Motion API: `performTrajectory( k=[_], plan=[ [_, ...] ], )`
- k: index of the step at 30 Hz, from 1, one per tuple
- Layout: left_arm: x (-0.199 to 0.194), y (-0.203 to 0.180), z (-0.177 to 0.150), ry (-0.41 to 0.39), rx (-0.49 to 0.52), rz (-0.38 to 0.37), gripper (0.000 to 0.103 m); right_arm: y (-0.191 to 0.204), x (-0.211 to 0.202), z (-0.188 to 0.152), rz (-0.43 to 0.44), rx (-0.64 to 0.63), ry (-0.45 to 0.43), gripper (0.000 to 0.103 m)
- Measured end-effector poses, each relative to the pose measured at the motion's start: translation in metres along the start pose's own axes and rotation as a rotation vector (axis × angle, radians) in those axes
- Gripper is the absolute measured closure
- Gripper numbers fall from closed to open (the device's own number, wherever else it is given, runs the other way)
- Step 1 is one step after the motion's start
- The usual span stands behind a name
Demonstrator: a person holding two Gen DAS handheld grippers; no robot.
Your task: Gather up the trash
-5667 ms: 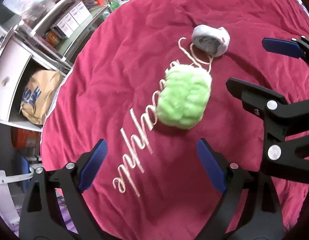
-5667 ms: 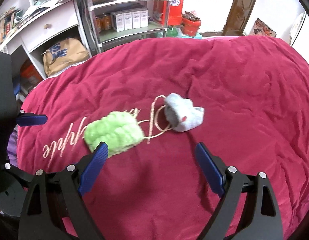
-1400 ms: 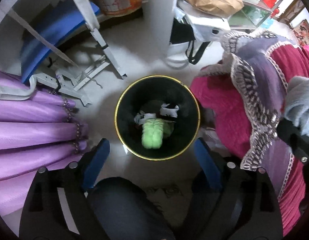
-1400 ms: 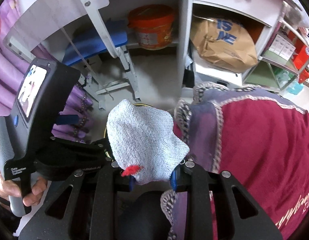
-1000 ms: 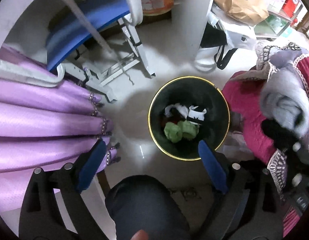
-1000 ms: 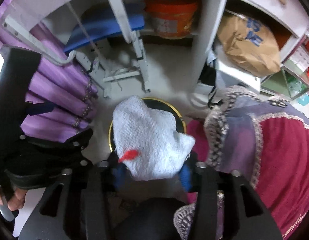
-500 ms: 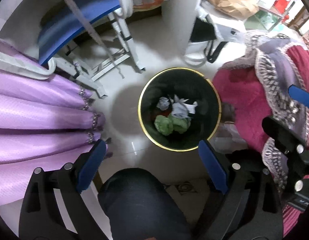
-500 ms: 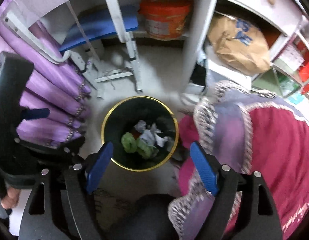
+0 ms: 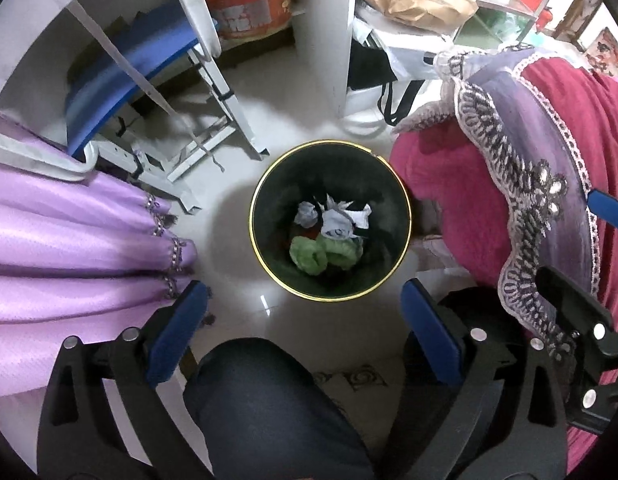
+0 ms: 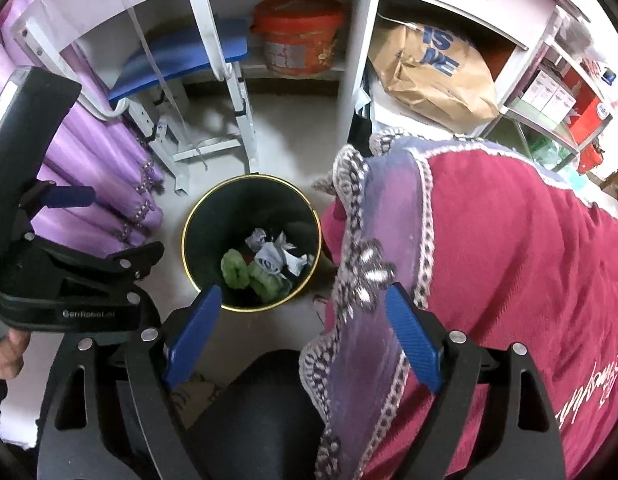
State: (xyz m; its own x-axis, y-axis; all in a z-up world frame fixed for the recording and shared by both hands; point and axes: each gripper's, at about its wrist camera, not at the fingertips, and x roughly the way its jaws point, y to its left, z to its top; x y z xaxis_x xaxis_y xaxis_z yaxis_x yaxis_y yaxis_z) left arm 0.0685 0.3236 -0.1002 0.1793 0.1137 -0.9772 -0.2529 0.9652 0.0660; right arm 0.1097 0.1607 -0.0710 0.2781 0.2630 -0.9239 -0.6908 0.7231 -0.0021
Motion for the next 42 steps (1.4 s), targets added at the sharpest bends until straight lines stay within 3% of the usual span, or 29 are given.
performTrajectory(
  k=[3, 7, 14, 21, 35, 42],
  plan=[
    [-0.001, 0.001, -0.002, -0.007, -0.012, -0.026, 0.008, -0.003, -0.001, -0.006, -0.001, 0.009, 0.000, 0.023],
    [-0.007, -0.007, -0.004, -0.059, 0.024, 0.054, 0.008, -0.004, -0.004, -0.010, 0.004, 0.012, -0.008, 0.023],
    [-0.013, -0.011, -0.006, -0.079, 0.029, 0.055, 0.008, -0.006, -0.010, -0.011, 0.005, 0.018, -0.020, 0.023],
    [-0.013, -0.010, -0.007, -0.055, 0.012, 0.023, 0.008, -0.009, -0.010, -0.013, 0.005, 0.030, -0.028, 0.021],
    [-0.022, -0.001, -0.013, -0.065, 0.004, 0.068, 0.008, -0.003, 0.017, 0.007, -0.073, 0.026, 0.025, 0.018],
    [-0.019, -0.004, -0.016, -0.044, 0.022, 0.086, 0.008, 0.006, 0.026, 0.016, -0.058, -0.003, 0.022, 0.018]
  ],
)
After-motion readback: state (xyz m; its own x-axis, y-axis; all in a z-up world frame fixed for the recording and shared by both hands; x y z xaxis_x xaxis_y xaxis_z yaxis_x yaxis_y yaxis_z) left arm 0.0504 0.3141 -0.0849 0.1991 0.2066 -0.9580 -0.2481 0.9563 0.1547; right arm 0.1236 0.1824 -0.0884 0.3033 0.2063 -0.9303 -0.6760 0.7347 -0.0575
